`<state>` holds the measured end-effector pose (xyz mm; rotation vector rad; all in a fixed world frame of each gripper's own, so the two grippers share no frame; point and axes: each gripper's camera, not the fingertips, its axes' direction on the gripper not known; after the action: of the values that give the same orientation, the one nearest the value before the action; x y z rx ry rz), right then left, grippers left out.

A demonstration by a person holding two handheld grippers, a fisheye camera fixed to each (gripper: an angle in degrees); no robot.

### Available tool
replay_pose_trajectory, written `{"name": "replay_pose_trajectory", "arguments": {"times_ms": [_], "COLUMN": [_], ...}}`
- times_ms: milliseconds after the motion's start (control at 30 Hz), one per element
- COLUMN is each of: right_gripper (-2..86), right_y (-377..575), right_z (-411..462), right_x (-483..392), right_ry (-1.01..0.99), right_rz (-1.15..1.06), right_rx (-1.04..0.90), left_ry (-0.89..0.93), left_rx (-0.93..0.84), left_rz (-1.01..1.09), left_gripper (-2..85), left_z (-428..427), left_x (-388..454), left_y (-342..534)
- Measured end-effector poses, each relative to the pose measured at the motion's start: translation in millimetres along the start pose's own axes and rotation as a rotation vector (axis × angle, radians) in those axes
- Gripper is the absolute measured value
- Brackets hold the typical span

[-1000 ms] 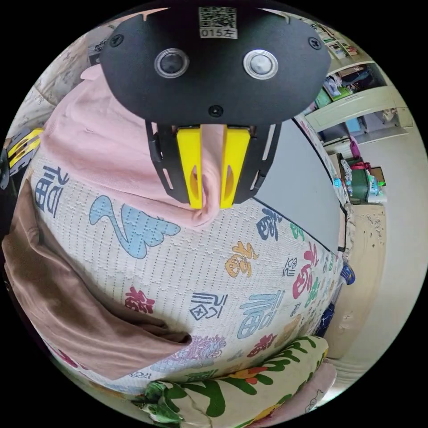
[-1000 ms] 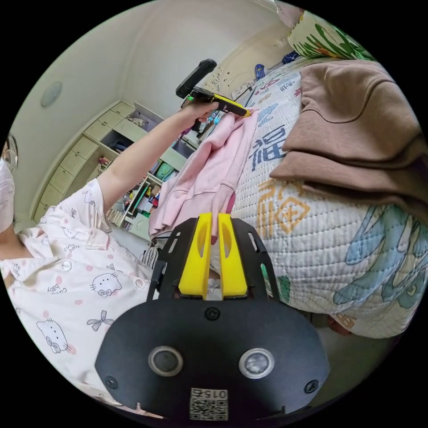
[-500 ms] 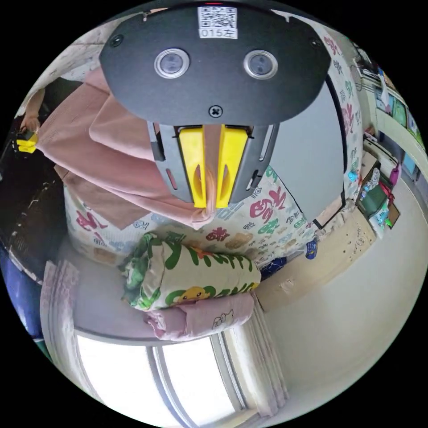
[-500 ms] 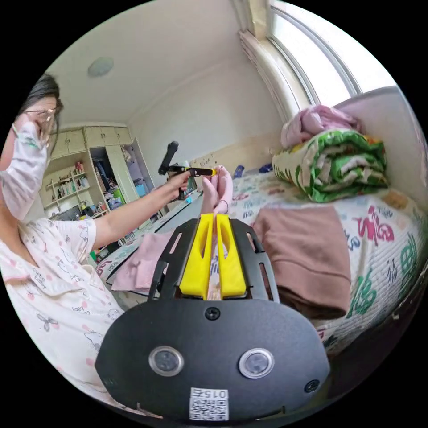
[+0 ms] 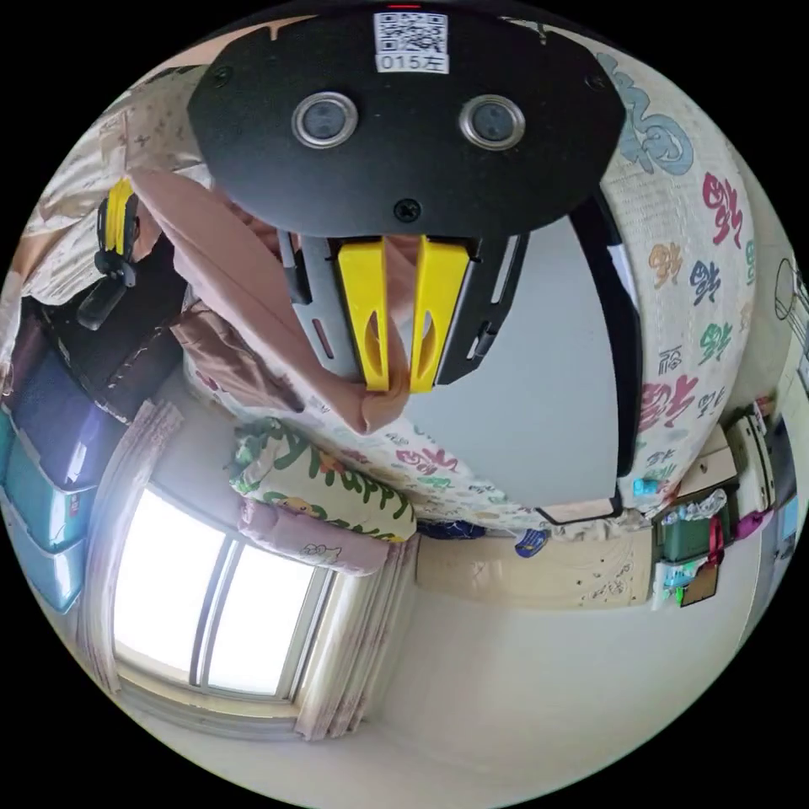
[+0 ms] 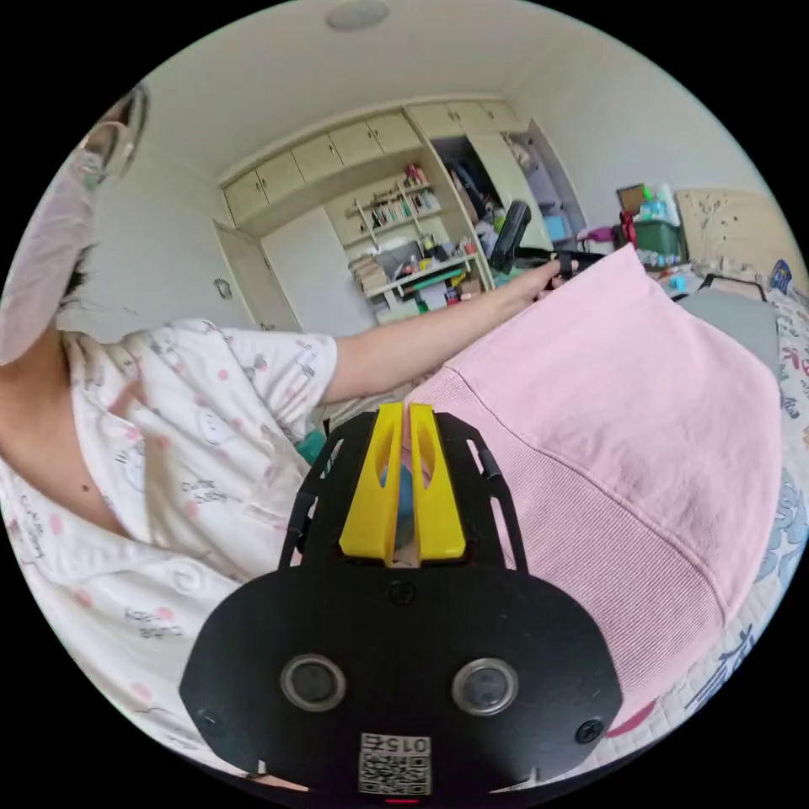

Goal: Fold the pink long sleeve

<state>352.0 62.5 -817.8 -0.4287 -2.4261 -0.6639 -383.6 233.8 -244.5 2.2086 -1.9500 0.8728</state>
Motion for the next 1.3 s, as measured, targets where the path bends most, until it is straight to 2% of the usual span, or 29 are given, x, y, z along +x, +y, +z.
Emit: {"name": "replay_pose_trajectory", "arguments": {"times_ms": [67,133,233,267,300,367,433,467,533,567,633,700,767,867,1033,1100,1167,1200,1300], "right_gripper": [0.3,0.3,0.3,0.3,0.3,0.4,0.4,0.4,0.5,0.6,1.3,3.8,8.3,12.2,12.8,12.4,10.4,9.6,6.7], "right_y": [28.5,52.0,83.6,93.6,98.3,117.2,130.1,137.9,149.8,158.6,172.4,185.0,200.9,229.8,293.0,312.7,330.6,333.0,342.2], "right_z": [89.9,132.1,159.6,164.1,166.4,178.5,191.2,202.4,224.5,239.4,248.3,233.7,189.2,134.5,127.0,146.4,170.4,174.9,185.9], "right_x": [-1.4,-12.7,-24.2,-21.8,-19.8,-12.7,-13.7,-18.2,-26.4,-31.4,-39.6,-47.2,-52.6,-54.4,-43.5,-36.8,-25.6,-21.5,-7.3], "right_ry": [0.069,0.131,0.194,0.178,0.165,0.118,0.1,0.104,0.142,0.165,0.133,0.121,0.276,0.479,0.754,0.802,0.812,0.816,0.874], "right_rz": [-0.012,-0.025,-0.04,-0.021,-0.01,0.027,0.02,-0.007,-0.058,-0.094,-0.144,-0.177,-0.184,-0.205,-0.319,-0.386,-0.447,-0.45,-0.462], "right_rx": [-0.17,-0.228,-0.245,-0.237,-0.232,-0.212,-0.2,-0.208,-0.259,-0.311,-0.338,-0.287,-0.204,-0.205,-0.363,-0.44,-0.504,-0.513,-0.508], "left_ry": [-0.113,-0.168,-0.226,-0.223,-0.196,0.017,0.156,0.223,0.261,0.249,0.175,0.093,-0.007,-0.061,0.065,0.234,0.489,0.497,0.307], "left_rx": [-0.153,-0.208,-0.189,-0.134,-0.102,0.011,0.029,0.012,-0.02,-0.056,-0.144,-0.201,-0.225,-0.217,-0.141,-0.134,-0.16,-0.169,-0.224], "left_rz": [-0.048,-0.046,-0.192,-0.224,-0.245,-0.326,-0.411,-0.428,-0.392,-0.351,-0.313,-0.295,-0.325,-0.284,-0.161,-0.005,0.179,0.208,0.284], "left_gripper": [0.7,0.4,0.2,0.7,0.9,8.1,15.6,16.5,14.6,9.2,5.8,6.6,13.0,14.7,15.7,15.1,14.1,14.1,13.1], "left_z": [19.1,28.0,18.4,7.8,3.0,-2.5,12.0,27.2,49.3,63.4,83.4,96.9,97.0,74.8,30.3,24.3,25.6,27.4,44.2], "left_x": [-34.3,-46.5,-73.5,-81.5,-85.5,-99.0,-105.1,-103.4,-92.0,-81.8,-68.5,-57.4,-46.0,-14.3,86.5,137.8,197.2,209.8,258.9], "left_y": [50.4,77.4,104.8,115.5,120.8,138.0,145.4,147.1,145.7,142.9,139.0,138.8,145.2,164.9,227.5,255.2,289.4,296.1,317.4]}}
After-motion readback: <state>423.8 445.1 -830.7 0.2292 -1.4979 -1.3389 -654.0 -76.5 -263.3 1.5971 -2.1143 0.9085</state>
